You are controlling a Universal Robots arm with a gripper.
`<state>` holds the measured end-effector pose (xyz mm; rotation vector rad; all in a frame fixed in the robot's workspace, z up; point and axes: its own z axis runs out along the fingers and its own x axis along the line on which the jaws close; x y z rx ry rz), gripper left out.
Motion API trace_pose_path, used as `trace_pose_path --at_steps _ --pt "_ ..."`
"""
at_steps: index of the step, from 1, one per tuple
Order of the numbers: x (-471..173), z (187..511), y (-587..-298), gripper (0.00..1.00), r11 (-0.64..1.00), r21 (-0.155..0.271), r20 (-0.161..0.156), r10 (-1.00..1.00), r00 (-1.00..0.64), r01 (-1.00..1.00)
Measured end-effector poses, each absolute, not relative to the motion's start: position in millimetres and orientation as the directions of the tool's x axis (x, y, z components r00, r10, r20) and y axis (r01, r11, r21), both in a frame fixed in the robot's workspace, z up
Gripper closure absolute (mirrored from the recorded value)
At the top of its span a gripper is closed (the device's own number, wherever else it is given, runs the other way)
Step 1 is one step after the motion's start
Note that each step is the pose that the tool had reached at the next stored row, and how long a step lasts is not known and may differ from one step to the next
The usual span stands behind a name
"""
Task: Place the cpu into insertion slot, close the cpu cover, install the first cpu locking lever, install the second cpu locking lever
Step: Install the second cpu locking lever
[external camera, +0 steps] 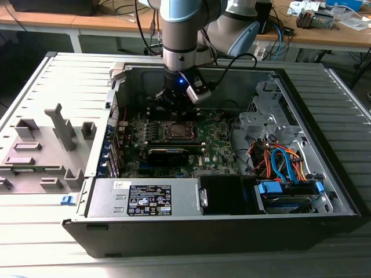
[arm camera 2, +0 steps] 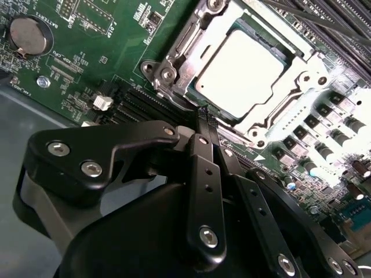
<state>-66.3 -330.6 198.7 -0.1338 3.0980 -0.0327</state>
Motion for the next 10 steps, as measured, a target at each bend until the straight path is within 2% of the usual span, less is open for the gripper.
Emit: trace_pose_path --at_steps 10 --pt "-63.6 203.4 -326.6 0.89 0.995 -0.021 -0.041 -0.094 -0.995 -0.093"
